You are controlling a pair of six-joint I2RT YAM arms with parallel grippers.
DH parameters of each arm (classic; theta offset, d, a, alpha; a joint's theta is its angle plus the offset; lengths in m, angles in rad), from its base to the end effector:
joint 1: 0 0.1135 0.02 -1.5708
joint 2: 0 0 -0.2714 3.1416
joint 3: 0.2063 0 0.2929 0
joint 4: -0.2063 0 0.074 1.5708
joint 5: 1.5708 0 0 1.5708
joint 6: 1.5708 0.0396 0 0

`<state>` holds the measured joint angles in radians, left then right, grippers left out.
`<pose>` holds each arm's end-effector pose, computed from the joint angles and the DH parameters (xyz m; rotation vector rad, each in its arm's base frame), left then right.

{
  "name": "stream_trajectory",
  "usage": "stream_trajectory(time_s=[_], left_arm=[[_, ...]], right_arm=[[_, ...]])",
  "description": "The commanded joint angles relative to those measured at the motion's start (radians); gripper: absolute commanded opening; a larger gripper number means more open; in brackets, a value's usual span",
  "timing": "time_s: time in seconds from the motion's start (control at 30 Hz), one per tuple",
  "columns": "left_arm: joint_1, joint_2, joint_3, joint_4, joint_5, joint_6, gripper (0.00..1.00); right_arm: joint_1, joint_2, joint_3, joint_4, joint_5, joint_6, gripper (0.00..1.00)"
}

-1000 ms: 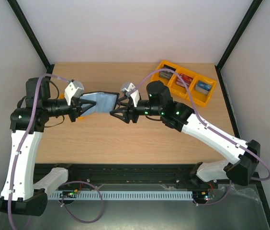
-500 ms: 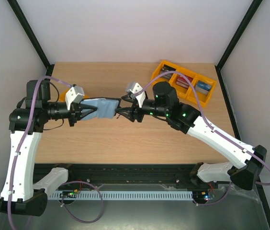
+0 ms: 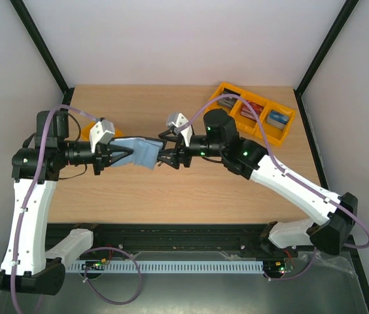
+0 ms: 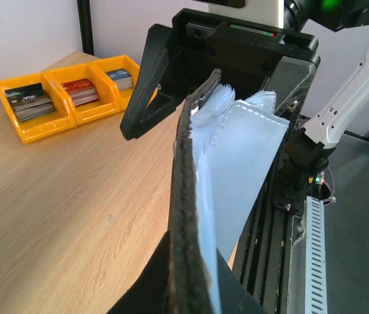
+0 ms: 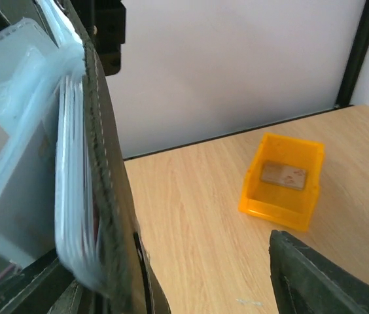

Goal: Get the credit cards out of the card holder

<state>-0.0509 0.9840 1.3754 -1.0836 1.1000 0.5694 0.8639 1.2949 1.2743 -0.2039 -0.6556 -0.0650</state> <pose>0.1806 -0.0445 0.4456 1.0950 1.6330 -0.8920 0.2003 0.2717 0.4053 -1.2659 1.4167 1.1431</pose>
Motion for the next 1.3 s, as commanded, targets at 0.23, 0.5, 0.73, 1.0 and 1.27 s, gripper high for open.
stream_trajectory(time_s=[0.23, 0.5, 0.73, 1.0, 1.27], left_arm=[[0.009, -0.009, -0.013, 0.104, -0.007, -0.099, 0.02], [0.019, -0.010, -0.074, 0.224, -0.094, -0.234, 0.02], [0.032, -0.028, -0.111, 0.236, -0.100, -0.249, 0.68], [0.033, -0.027, -0.152, 0.304, -0.183, -0.301, 1.00], [0.033, 0.000, -0.141, 0.353, -0.298, -0.353, 0.98]], right_arm=[[0.067, 0.070, 0.029, 0.266, -0.139, 0.176, 0.65], [0.103, 0.129, 0.069, 0.261, -0.009, 0.255, 0.18], [0.102, 0.158, 0.126, 0.186, 0.150, 0.328, 0.02], [0.151, 0.247, 0.284, -0.010, 0.523, 0.442, 0.02], [0.184, 0.285, 0.361, -0.052, 0.499, 0.407, 0.02]])
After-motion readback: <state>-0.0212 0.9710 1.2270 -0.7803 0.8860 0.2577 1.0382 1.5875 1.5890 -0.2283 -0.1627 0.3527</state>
